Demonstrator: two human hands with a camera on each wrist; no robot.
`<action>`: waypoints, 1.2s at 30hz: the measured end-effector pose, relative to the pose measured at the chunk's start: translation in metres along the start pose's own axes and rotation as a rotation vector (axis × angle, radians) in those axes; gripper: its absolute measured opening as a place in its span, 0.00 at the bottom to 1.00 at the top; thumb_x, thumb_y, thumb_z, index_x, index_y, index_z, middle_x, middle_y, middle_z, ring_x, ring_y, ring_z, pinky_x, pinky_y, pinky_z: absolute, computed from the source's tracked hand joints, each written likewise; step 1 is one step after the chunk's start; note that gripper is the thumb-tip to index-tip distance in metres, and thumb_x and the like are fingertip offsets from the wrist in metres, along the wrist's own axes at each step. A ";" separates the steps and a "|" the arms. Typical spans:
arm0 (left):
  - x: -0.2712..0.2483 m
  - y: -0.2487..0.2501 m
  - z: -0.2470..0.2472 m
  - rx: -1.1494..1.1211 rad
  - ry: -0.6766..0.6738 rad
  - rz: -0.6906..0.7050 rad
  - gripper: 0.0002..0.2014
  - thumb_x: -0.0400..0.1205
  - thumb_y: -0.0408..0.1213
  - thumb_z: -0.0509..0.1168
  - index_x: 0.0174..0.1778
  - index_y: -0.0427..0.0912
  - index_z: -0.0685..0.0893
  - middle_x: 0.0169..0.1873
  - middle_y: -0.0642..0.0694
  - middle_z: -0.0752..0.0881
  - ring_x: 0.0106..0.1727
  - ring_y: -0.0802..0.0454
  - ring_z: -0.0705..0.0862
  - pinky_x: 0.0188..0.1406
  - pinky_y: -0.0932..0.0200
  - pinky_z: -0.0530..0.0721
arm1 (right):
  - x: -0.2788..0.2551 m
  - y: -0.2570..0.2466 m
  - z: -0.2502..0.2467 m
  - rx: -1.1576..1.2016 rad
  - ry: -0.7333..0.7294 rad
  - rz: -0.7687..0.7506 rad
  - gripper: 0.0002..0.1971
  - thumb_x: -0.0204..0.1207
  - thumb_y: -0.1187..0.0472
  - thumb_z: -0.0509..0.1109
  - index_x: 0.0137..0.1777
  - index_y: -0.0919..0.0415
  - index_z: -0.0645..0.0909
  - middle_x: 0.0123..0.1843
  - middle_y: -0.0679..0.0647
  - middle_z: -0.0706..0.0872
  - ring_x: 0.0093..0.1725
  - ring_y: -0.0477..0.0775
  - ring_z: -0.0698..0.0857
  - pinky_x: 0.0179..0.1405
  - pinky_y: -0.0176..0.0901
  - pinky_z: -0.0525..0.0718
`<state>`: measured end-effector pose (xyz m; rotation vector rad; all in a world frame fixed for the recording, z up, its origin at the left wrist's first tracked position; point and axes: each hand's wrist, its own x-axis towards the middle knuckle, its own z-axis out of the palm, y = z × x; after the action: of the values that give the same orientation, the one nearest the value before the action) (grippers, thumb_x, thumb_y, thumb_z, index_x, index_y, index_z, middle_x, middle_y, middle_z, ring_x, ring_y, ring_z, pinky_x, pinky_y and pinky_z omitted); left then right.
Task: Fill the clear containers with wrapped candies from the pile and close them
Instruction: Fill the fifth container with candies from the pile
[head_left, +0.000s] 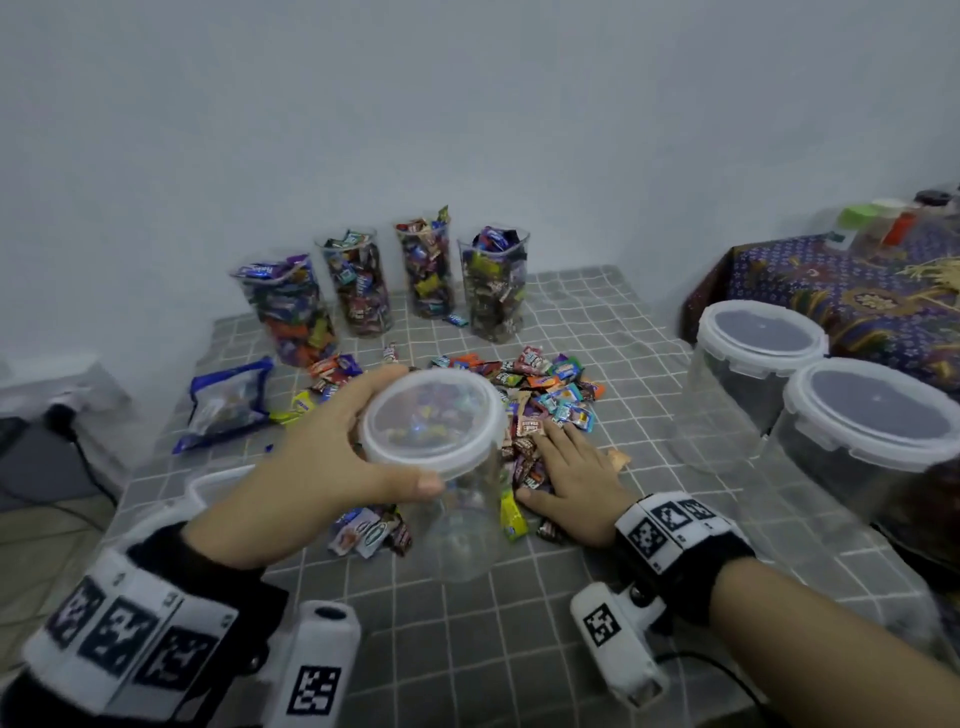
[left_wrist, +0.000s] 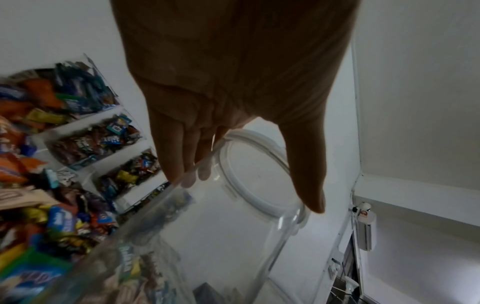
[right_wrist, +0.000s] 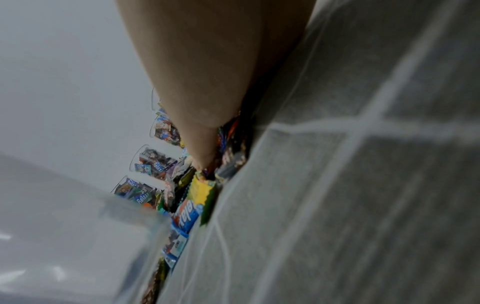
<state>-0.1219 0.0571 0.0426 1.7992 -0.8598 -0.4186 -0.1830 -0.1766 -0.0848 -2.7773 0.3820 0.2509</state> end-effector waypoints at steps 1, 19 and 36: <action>-0.002 -0.004 0.001 0.001 -0.006 -0.004 0.37 0.49 0.51 0.79 0.57 0.63 0.78 0.53 0.69 0.85 0.53 0.70 0.85 0.46 0.77 0.79 | -0.001 -0.001 -0.001 0.000 0.012 -0.001 0.40 0.81 0.38 0.55 0.84 0.56 0.42 0.85 0.50 0.38 0.84 0.55 0.39 0.82 0.55 0.44; -0.019 -0.033 0.001 -0.064 -0.057 -0.092 0.61 0.54 0.62 0.80 0.80 0.66 0.52 0.67 0.80 0.71 0.70 0.74 0.72 0.64 0.68 0.75 | -0.015 -0.023 -0.024 0.062 -0.047 0.004 0.38 0.81 0.44 0.60 0.84 0.54 0.44 0.85 0.53 0.37 0.84 0.54 0.41 0.81 0.57 0.45; -0.023 -0.026 0.016 -0.197 0.238 -0.199 0.17 0.74 0.49 0.67 0.31 0.38 0.76 0.19 0.51 0.80 0.21 0.59 0.77 0.26 0.63 0.75 | -0.025 -0.096 -0.103 0.511 0.078 -0.250 0.18 0.81 0.47 0.62 0.33 0.57 0.79 0.33 0.50 0.80 0.34 0.50 0.78 0.44 0.47 0.77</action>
<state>-0.1387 0.0681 0.0104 1.7151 -0.4603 -0.3925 -0.1659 -0.1188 0.0445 -2.3009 0.0935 -0.0180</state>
